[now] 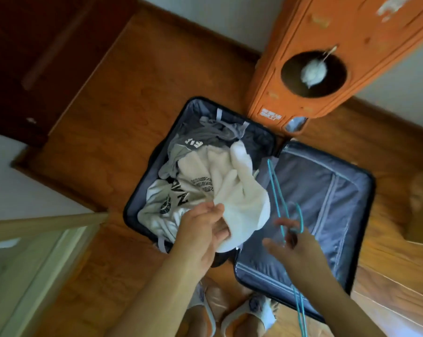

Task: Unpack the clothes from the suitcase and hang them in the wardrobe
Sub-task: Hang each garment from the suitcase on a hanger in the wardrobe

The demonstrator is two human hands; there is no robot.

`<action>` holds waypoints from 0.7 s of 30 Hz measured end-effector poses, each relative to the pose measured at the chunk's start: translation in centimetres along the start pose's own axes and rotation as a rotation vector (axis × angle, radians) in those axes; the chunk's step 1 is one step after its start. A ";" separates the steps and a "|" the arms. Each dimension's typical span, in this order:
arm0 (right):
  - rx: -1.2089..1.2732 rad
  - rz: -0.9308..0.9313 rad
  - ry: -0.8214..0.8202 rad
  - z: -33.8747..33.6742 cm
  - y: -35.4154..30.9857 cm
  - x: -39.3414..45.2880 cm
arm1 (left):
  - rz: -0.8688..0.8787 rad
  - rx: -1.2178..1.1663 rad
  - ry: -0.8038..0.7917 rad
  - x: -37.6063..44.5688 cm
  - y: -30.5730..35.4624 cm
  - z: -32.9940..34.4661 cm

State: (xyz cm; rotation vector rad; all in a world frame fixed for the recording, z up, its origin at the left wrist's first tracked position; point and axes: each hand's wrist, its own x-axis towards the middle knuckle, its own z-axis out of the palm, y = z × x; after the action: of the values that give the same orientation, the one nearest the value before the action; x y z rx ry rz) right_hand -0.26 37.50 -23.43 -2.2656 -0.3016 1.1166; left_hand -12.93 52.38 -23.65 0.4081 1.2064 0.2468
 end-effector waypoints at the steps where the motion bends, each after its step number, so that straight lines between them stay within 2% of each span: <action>1: -0.015 -0.007 -0.011 -1.3 -1.7 -1.6 | -0.004 -0.033 -0.024 -2.3 1.9 1.4; 4: -0.090 -0.187 -0.050 -5.3 -6.8 -6.4 | 0.012 0.002 -0.111 -9.8 7.4 6.2; 7: -0.018 -0.331 -0.006 -9.0 -12.2 -10.1 | 0.105 0.160 -0.194 -18.1 12.3 10.8; 10: -0.020 -0.532 0.183 -13.5 -17.7 -12.7 | 0.288 0.277 -0.192 -25.7 16.1 13.8; 13: 0.143 -0.648 0.180 -18.7 -24.0 -15.6 | 0.537 0.325 -0.159 -31.6 18.1 14.0; 15: 0.250 -0.705 0.087 -21.0 -27.8 -18.3 | 0.642 0.370 -0.194 -34.7 17.4 13.0; 18: 0.206 -0.778 -0.041 -22.3 -31.3 -22.2 | 0.722 0.613 -0.250 -38.1 12.4 11.4; 19: 0.232 -0.779 -0.075 -22.7 -32.0 -23.4 | 0.735 0.673 -0.229 -38.6 10.2 10.9; 21: 0.281 -0.805 -0.106 -24.2 -33.8 -25.9 | 0.753 0.758 -0.064 -38.9 6.0 10.0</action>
State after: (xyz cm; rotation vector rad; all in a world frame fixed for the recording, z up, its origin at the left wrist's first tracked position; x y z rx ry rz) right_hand 4.34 43.31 24.97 -1.5869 -0.9342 0.7732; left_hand -16.71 40.61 15.06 1.5263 1.0047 0.4095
